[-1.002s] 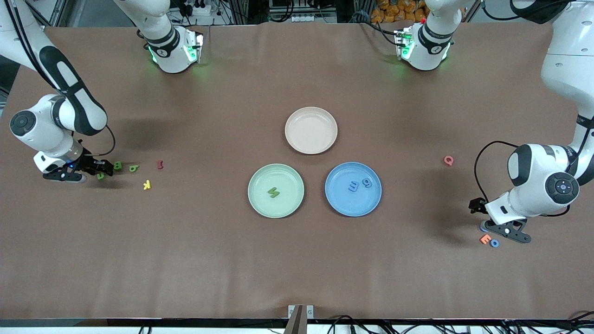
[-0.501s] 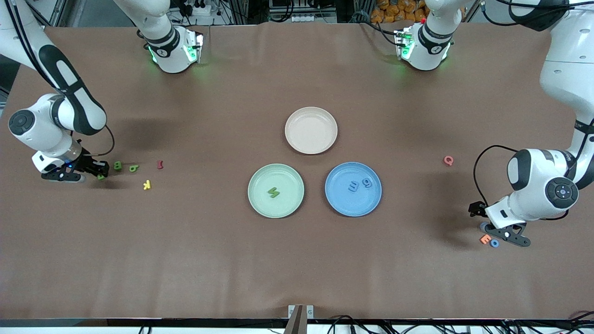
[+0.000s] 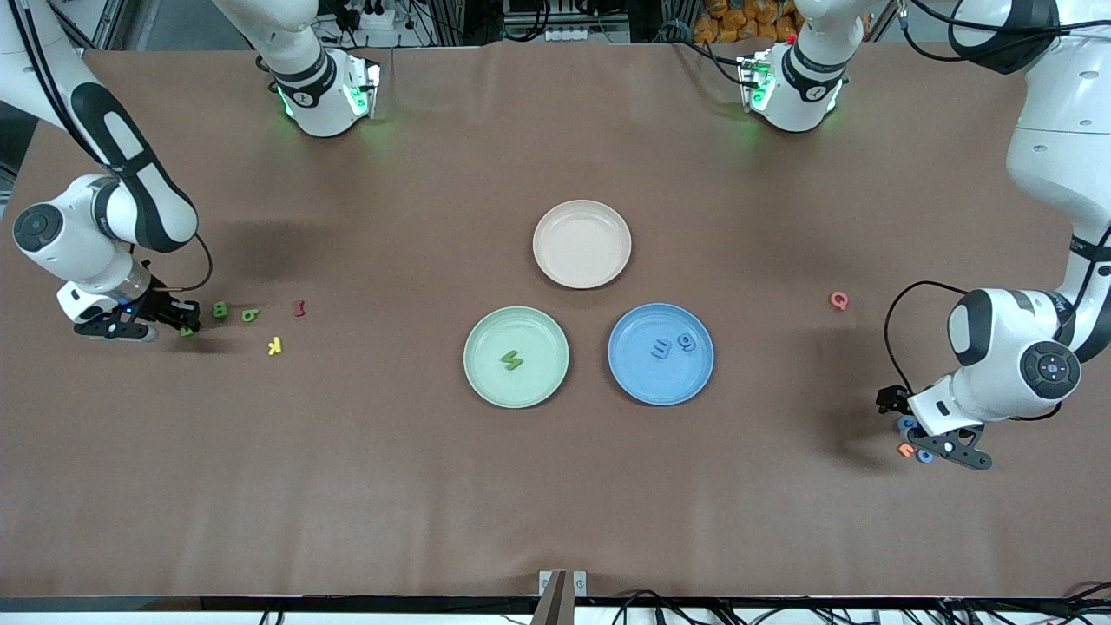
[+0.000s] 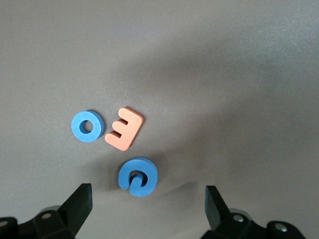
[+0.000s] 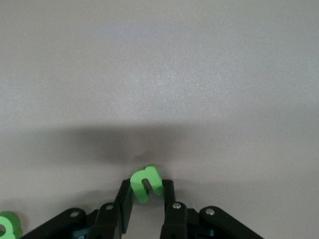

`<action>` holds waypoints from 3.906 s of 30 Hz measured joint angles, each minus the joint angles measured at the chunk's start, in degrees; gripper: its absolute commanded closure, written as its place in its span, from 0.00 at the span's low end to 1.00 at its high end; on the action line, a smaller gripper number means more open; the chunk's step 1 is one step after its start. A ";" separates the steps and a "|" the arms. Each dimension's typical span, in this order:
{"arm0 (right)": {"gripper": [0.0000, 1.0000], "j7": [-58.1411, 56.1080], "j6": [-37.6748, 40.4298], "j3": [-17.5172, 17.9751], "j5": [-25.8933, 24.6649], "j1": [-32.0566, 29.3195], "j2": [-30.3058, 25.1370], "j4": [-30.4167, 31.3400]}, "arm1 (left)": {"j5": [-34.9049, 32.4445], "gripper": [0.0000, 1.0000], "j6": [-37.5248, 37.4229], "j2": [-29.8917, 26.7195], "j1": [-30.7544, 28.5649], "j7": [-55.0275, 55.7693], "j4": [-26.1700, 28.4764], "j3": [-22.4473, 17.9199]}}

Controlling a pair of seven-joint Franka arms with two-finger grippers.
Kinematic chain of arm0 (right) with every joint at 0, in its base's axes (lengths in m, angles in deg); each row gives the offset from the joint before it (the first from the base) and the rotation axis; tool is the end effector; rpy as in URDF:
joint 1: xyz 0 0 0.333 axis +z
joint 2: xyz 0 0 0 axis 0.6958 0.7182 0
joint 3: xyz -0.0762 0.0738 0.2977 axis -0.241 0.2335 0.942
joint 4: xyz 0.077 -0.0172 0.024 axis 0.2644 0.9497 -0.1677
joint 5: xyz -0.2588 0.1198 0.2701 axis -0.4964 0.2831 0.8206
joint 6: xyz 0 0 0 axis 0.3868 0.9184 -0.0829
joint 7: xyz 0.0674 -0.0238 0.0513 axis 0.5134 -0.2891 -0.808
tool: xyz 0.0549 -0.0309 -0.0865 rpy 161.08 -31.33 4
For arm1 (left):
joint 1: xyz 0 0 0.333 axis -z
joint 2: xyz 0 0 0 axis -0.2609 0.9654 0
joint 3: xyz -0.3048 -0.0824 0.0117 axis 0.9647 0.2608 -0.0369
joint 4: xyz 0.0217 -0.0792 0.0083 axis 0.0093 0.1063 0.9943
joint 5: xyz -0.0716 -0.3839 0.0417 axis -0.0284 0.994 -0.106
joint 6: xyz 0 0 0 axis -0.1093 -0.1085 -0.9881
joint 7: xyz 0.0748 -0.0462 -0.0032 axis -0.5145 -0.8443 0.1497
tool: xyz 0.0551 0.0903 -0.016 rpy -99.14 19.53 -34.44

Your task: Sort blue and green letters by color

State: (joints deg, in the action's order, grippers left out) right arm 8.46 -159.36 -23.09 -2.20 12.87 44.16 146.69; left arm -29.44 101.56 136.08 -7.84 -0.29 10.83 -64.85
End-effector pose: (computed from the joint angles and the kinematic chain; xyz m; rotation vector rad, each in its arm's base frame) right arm 0.4993 -0.2137 0.1784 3.0808 -0.0937 0.1491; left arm 0.7060 0.0887 0.1830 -3.0132 0.6516 -0.0519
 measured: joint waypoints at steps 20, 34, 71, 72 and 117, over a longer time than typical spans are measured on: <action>0.86 24.01 11.69 1.19 4.15 17.16 -6.95 -2.86 | 0.00 0.77 0.12 0.33 -0.11 -0.02 -0.41 -0.01; 0.86 56.38 11.72 10.41 4.29 29.48 -5.51 -5.96 | 0.10 0.78 0.12 0.00 -0.03 1.36 -1.30 0.66; 0.00 87.46 23.79 14.85 0.52 46.25 14.72 -35.30 | 0.16 0.79 -7.91 -6.60 19.21 73.36 6.04 20.18; 0.00 87.49 23.79 14.85 0.52 46.25 14.72 -35.41 | 0.16 0.79 -7.91 -6.60 20.06 74.48 6.04 20.12; 0.00 38.34 30.35 15.07 -1.54 10.78 -5.47 -12.77 | -3.01 0.00 -8.48 -6.61 7.18 44.43 5.64 14.49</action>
State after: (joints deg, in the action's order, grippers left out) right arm 46.80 -129.01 -8.03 -3.74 23.66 38.69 133.92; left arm -32.45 93.07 129.47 -0.66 44.14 16.47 -50.37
